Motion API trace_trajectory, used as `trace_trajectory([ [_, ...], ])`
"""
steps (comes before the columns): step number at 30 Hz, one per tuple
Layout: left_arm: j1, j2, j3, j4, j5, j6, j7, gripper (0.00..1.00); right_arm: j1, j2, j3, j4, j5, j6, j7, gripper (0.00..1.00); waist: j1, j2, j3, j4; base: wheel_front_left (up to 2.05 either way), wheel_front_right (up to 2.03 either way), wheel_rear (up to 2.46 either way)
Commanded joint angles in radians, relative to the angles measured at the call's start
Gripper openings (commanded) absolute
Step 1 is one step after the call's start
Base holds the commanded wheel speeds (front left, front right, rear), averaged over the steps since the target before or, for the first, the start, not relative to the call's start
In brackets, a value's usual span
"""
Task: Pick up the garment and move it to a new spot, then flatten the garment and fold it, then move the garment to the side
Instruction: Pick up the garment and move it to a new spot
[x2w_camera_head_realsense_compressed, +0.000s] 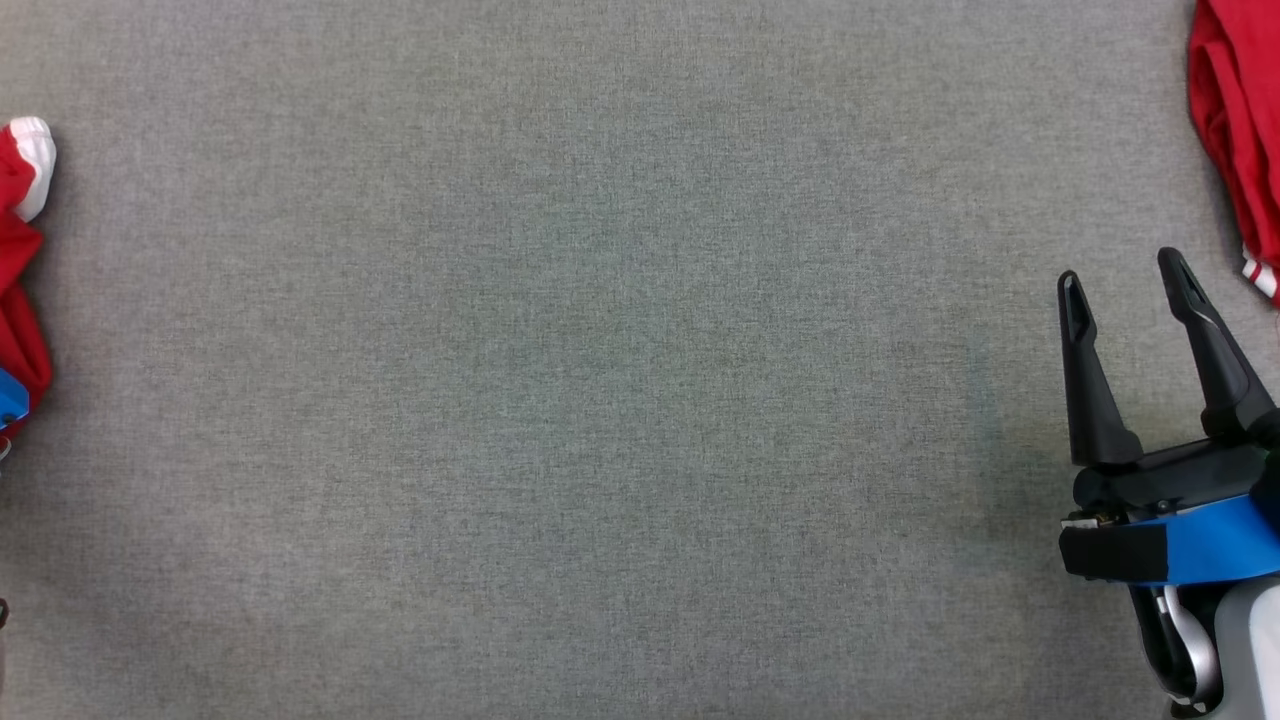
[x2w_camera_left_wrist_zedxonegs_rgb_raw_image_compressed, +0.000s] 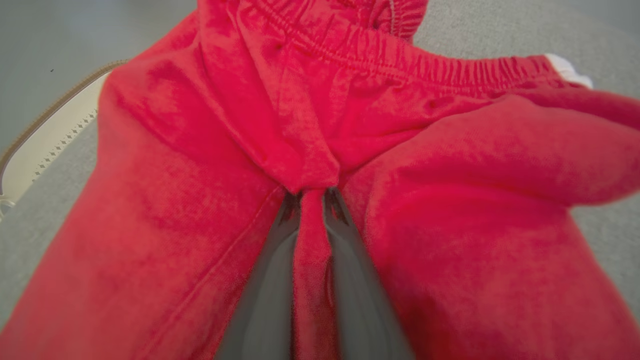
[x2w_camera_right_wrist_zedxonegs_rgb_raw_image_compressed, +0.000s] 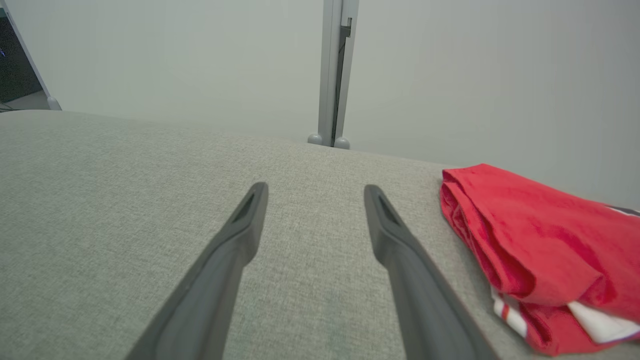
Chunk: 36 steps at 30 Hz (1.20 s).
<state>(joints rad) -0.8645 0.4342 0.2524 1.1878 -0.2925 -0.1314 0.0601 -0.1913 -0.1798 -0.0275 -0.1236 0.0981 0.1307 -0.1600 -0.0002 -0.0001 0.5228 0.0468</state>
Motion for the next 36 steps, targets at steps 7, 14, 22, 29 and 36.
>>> trace_trajectory([
  [7, 0.034, -0.005, -0.051, -0.009, -0.030, 0.002, -0.026, 0.00, 0.013, 0.013, 0.005, 0.032, 0.009, 0.000, -0.012, 1.00, 0.0002, 0.0001, -0.051, -0.011, 0.00, 0.00, 0.00],
  [14, 0.006, 0.035, -0.136, -0.119, -0.044, 0.002, -0.136, 0.00, 0.007, 0.040, 0.033, 0.093, 0.028, 0.000, -0.043, 1.00, 0.0002, 0.0001, -0.127, -0.032, 0.00, 0.00, 0.00],
  [22, -0.038, 0.065, -0.273, -0.301, -0.041, 0.002, -0.230, 0.00, 0.021, 0.078, 0.053, 0.177, 0.051, 0.000, -0.081, 1.00, 0.0002, 0.0001, -0.231, -0.093, 0.00, 0.00, 0.00],
  [29, -0.077, 0.078, -0.409, -0.520, -0.063, 0.002, -0.210, 0.00, 0.032, 0.107, 0.081, 0.231, 0.070, 0.000, -0.100, 1.00, 0.0002, 0.0001, -0.292, -0.184, 0.00, 0.00, 0.00],
  [36, -0.098, 0.030, -0.534, -0.756, -0.071, 0.003, -0.143, 0.00, -0.004, 0.122, 0.131, 0.267, 0.093, 0.000, -0.105, 1.00, 0.0002, 0.0001, -0.299, -0.286, 0.00, 0.00, 0.00],
])
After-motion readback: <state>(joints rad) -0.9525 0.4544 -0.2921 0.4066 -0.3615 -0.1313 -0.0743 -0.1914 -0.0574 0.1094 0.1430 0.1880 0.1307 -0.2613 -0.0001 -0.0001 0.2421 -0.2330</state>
